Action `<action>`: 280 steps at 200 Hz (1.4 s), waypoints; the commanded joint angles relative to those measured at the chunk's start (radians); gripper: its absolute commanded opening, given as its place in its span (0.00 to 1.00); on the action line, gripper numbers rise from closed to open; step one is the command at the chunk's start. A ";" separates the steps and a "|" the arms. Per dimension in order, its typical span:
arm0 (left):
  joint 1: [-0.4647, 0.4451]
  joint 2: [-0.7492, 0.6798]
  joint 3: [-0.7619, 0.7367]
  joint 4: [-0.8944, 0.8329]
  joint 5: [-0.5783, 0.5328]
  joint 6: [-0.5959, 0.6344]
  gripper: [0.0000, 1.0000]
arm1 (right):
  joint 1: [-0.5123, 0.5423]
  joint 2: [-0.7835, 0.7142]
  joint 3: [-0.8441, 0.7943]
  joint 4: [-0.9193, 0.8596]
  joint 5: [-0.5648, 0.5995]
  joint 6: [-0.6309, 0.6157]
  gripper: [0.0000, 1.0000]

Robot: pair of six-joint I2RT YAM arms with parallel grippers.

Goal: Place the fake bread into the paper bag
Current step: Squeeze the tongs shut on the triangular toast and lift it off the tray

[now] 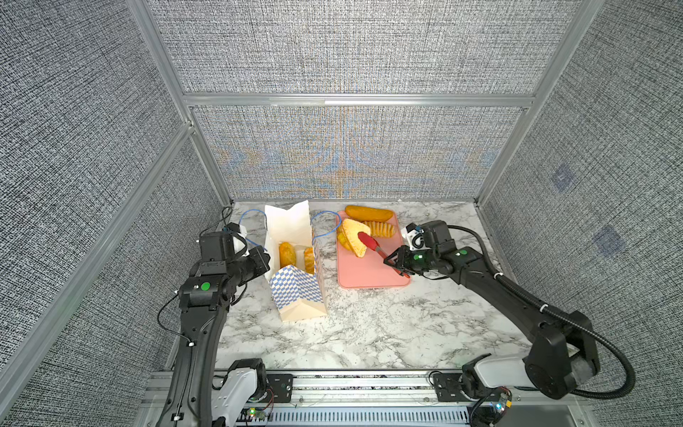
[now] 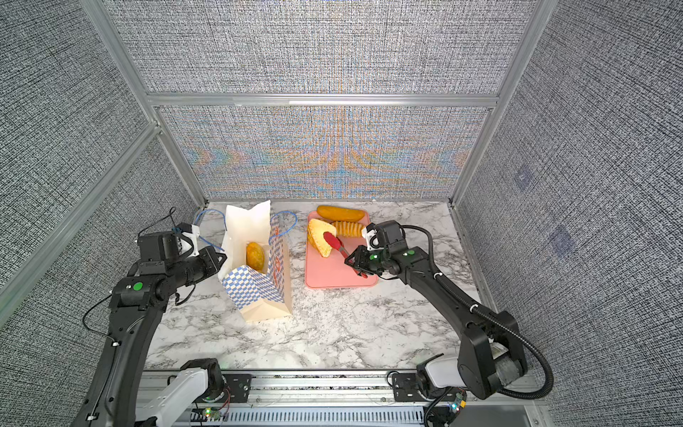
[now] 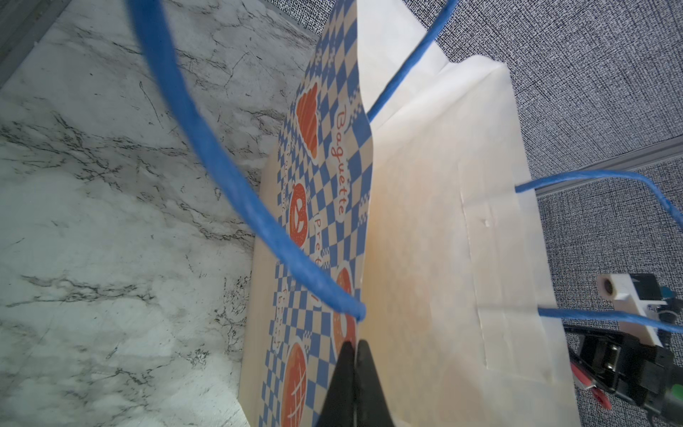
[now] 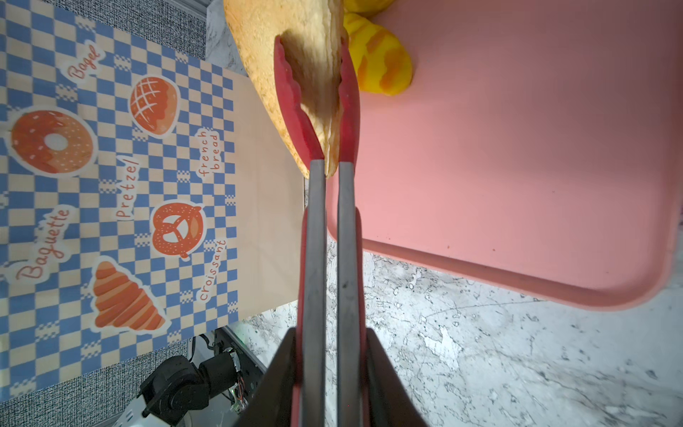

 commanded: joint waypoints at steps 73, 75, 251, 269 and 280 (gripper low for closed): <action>0.000 -0.011 0.023 -0.017 -0.004 0.005 0.22 | 0.000 -0.074 0.114 -0.131 0.049 -0.072 0.28; 0.000 -0.012 0.022 -0.017 -0.004 0.005 0.22 | 0.000 -0.076 0.117 -0.133 0.050 -0.073 0.28; 0.000 -0.014 0.021 -0.008 0.016 -0.005 0.02 | 0.000 -0.176 0.269 -0.240 0.109 -0.104 0.29; -0.001 -0.012 0.021 -0.007 0.017 -0.004 0.02 | 0.000 -0.180 0.280 -0.245 0.108 -0.103 0.29; 0.000 -0.011 0.022 -0.008 0.016 -0.003 0.02 | 0.000 -0.181 0.289 -0.247 0.108 -0.102 0.29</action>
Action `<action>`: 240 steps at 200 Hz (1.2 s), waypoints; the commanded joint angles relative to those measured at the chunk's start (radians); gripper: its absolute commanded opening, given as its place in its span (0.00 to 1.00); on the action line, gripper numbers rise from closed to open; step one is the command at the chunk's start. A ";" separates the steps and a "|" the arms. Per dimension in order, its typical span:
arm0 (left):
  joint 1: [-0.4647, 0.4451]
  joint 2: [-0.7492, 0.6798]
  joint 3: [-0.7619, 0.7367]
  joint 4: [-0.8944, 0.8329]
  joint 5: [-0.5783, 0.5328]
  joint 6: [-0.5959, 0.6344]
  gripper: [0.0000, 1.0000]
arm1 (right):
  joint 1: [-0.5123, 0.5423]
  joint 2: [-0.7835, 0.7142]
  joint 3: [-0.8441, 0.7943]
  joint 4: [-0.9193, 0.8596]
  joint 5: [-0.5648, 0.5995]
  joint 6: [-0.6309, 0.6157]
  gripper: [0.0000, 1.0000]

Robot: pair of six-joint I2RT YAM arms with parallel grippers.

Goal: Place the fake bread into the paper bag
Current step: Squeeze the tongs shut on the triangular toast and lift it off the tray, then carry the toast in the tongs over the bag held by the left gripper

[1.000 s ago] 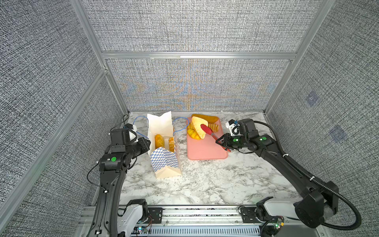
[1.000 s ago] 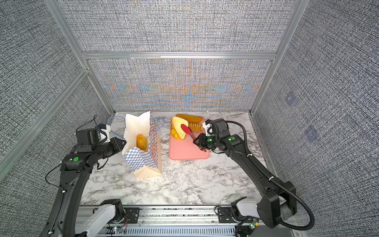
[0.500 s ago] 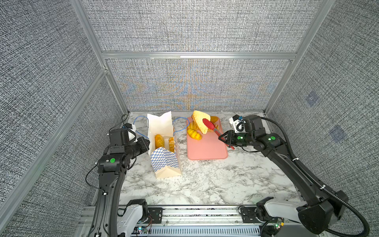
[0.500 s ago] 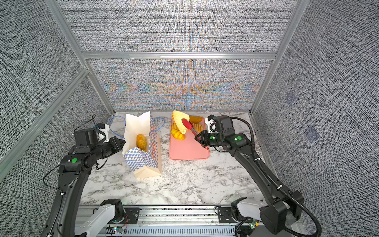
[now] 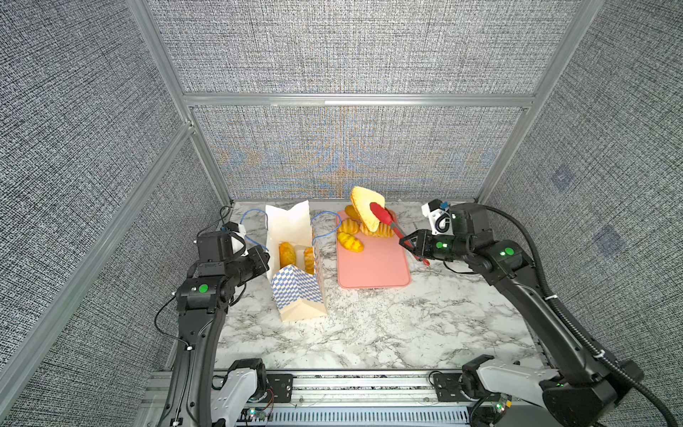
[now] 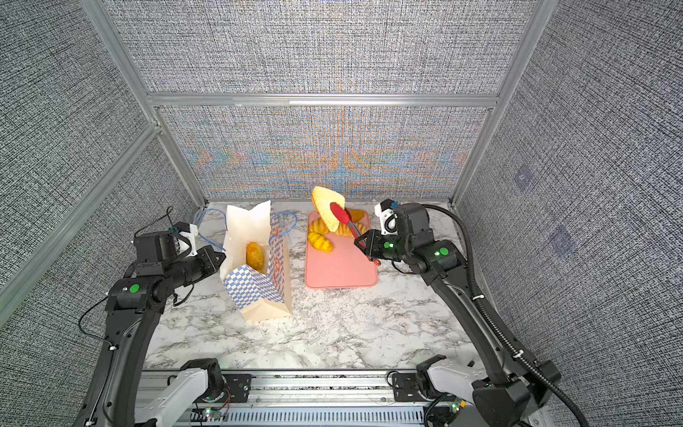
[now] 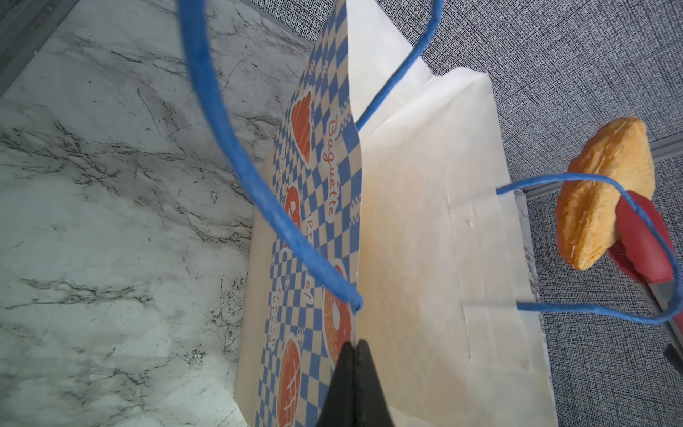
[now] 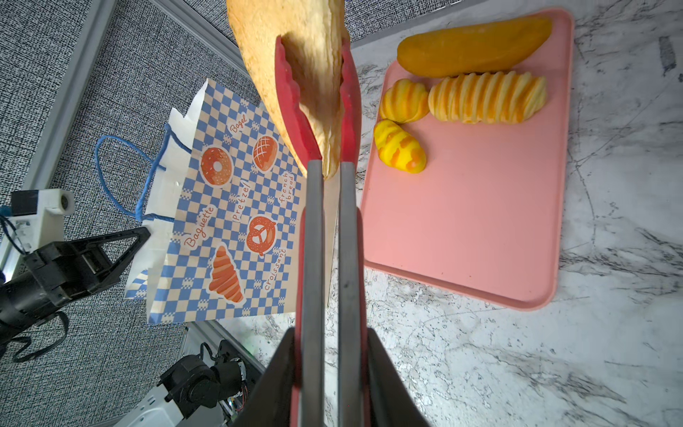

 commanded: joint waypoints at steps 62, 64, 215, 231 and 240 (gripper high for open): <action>0.000 0.004 0.002 0.010 0.007 0.001 0.02 | 0.011 -0.015 0.089 0.017 -0.030 -0.006 0.29; -0.001 0.004 0.002 0.009 0.006 0.001 0.02 | 0.011 -0.015 0.091 0.017 -0.030 -0.007 0.29; 0.000 0.006 0.002 0.015 0.010 -0.001 0.02 | 0.157 0.051 0.236 0.030 -0.013 -0.029 0.29; 0.000 0.003 0.000 0.014 0.010 -0.002 0.02 | 0.184 0.067 0.258 0.026 -0.007 -0.034 0.29; -0.001 0.003 0.000 0.015 0.008 -0.002 0.02 | 0.200 0.076 0.272 0.025 -0.001 -0.039 0.29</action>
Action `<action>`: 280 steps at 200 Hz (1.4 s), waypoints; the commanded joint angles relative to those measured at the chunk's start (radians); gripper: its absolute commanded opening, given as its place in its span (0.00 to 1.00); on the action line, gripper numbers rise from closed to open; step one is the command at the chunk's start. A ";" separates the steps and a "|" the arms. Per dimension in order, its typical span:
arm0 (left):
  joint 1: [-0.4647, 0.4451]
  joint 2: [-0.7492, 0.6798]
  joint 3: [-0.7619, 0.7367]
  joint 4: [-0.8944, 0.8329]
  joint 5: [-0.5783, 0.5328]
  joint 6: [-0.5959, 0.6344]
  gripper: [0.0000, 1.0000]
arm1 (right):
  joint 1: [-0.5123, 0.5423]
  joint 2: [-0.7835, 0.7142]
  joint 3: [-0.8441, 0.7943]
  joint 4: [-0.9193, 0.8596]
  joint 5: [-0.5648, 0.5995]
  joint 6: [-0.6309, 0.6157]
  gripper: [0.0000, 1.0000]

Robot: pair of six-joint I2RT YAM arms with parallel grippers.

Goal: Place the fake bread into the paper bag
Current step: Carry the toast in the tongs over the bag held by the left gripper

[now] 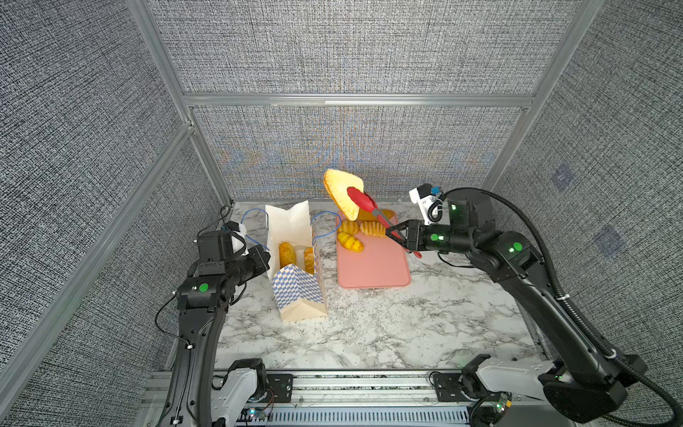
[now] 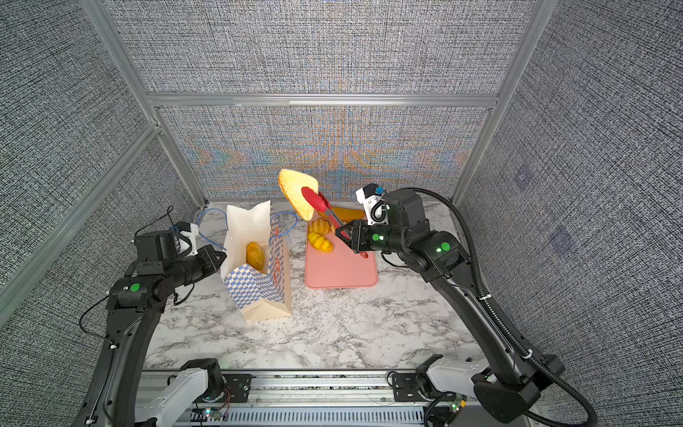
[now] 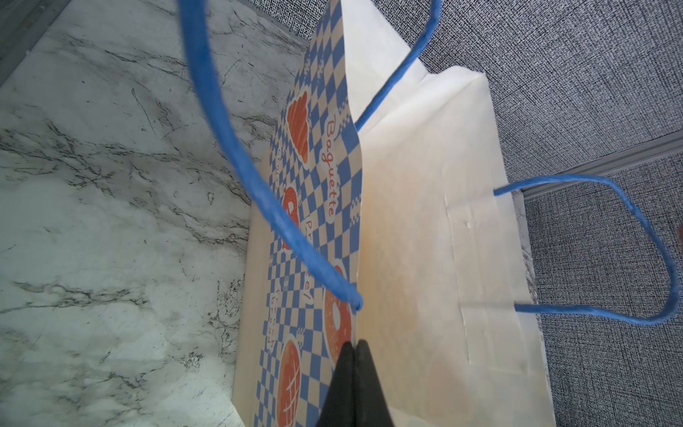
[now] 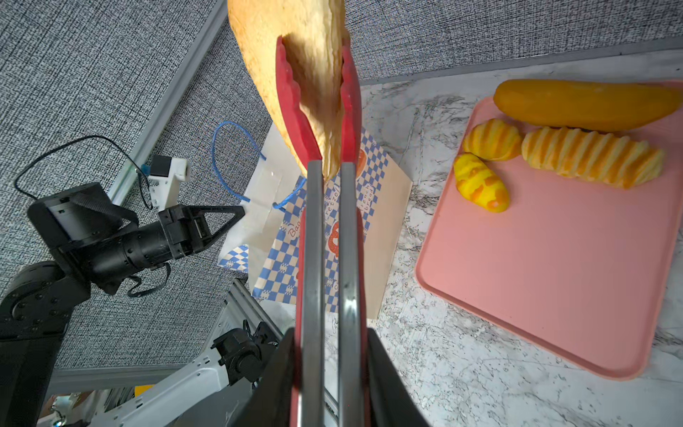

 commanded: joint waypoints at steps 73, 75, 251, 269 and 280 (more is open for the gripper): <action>0.000 -0.006 -0.005 0.007 0.001 -0.004 0.02 | 0.158 0.093 0.137 0.005 0.082 -0.069 0.29; 0.000 -0.006 -0.006 0.007 0.001 -0.006 0.02 | 0.161 0.094 0.138 0.003 0.085 -0.070 0.29; 0.000 -0.013 -0.014 0.010 0.001 -0.008 0.02 | 0.300 0.220 0.217 -0.012 0.193 -0.088 0.31; 0.001 -0.012 -0.014 0.009 0.000 -0.008 0.02 | 0.312 0.231 0.222 -0.016 0.202 -0.089 0.31; 0.000 -0.012 -0.016 0.010 0.001 -0.008 0.02 | 0.316 0.236 0.223 -0.019 0.212 -0.091 0.31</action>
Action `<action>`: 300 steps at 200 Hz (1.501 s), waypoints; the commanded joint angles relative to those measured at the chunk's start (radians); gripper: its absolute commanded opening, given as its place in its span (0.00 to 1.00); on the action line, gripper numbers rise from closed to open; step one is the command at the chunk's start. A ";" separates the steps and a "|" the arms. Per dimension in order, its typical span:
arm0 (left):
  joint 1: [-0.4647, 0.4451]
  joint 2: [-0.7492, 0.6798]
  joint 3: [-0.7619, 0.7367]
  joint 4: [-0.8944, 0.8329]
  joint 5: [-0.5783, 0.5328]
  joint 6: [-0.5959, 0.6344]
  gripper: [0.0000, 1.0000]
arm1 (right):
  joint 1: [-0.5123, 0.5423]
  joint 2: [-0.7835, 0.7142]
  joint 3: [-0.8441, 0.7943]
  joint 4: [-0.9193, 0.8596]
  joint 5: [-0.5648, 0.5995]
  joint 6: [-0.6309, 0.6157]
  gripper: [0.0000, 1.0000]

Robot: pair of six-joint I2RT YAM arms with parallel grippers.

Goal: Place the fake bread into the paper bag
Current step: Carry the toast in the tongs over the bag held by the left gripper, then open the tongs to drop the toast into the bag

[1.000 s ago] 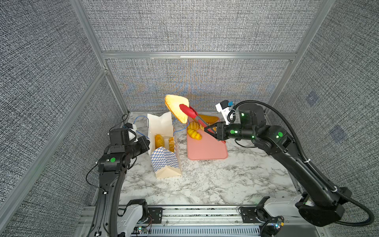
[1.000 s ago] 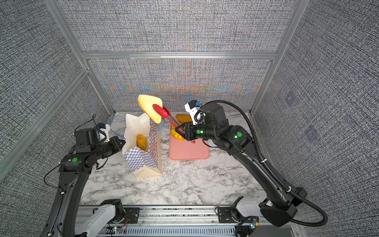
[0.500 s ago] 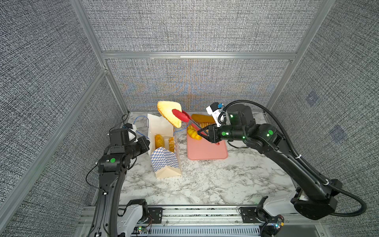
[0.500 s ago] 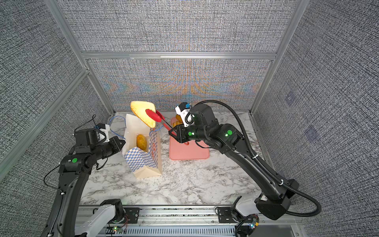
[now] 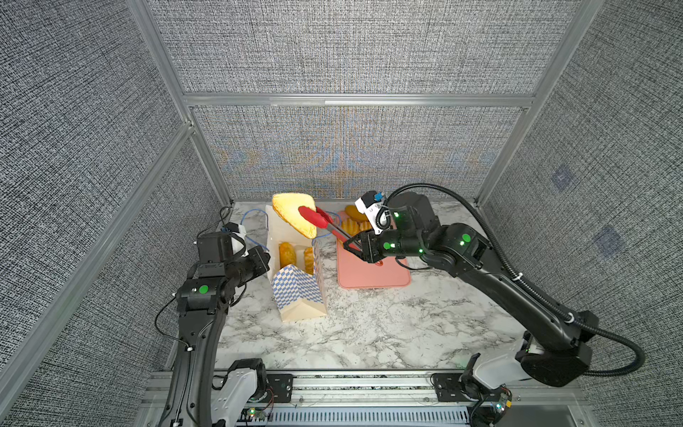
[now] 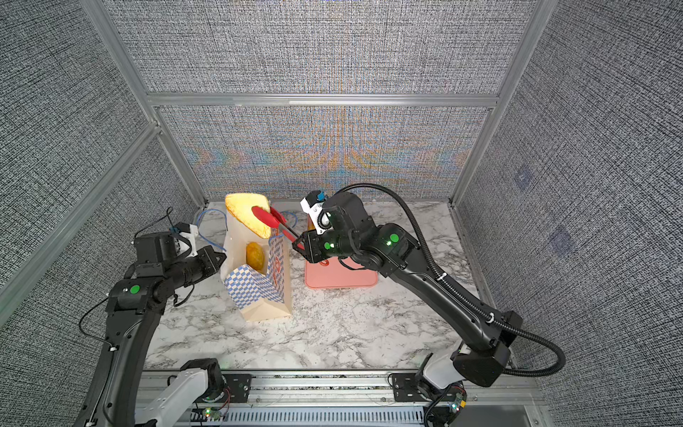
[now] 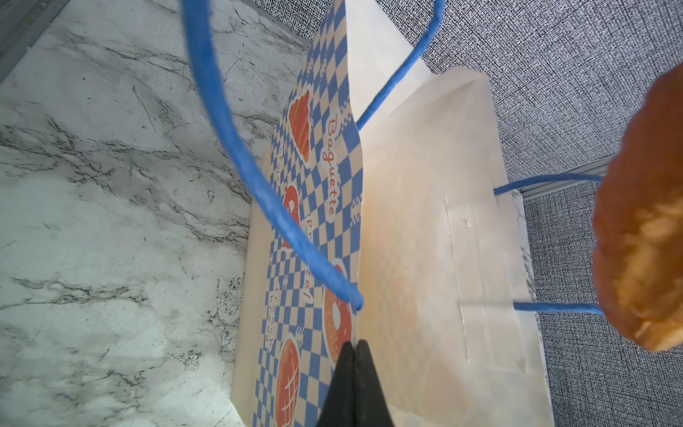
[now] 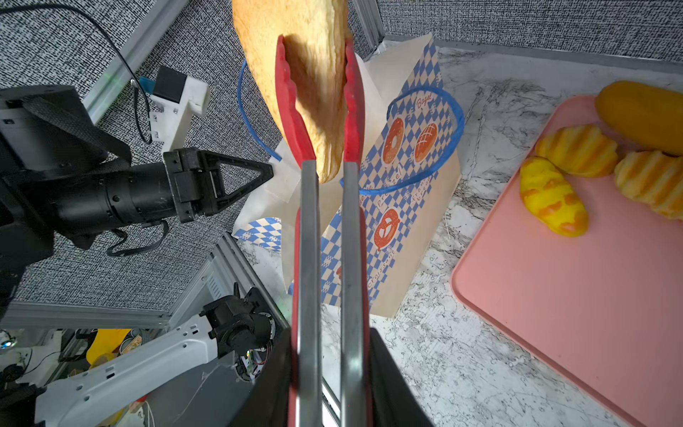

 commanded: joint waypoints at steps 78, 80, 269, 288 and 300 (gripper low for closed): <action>0.000 -0.003 -0.007 0.007 0.000 0.000 0.02 | 0.033 0.026 0.012 0.029 0.052 -0.019 0.34; 0.001 -0.003 -0.007 0.008 0.000 0.000 0.02 | 0.033 0.026 0.011 0.029 0.052 -0.019 0.34; 0.001 -0.001 -0.004 0.007 -0.002 0.002 0.02 | 0.043 0.020 0.001 0.026 0.068 -0.023 0.48; 0.000 0.000 -0.002 0.008 -0.002 0.002 0.02 | 0.044 0.021 0.004 0.025 0.069 -0.024 0.48; 0.000 0.002 -0.002 0.009 -0.001 0.002 0.02 | 0.044 0.020 0.007 0.025 0.071 -0.026 0.48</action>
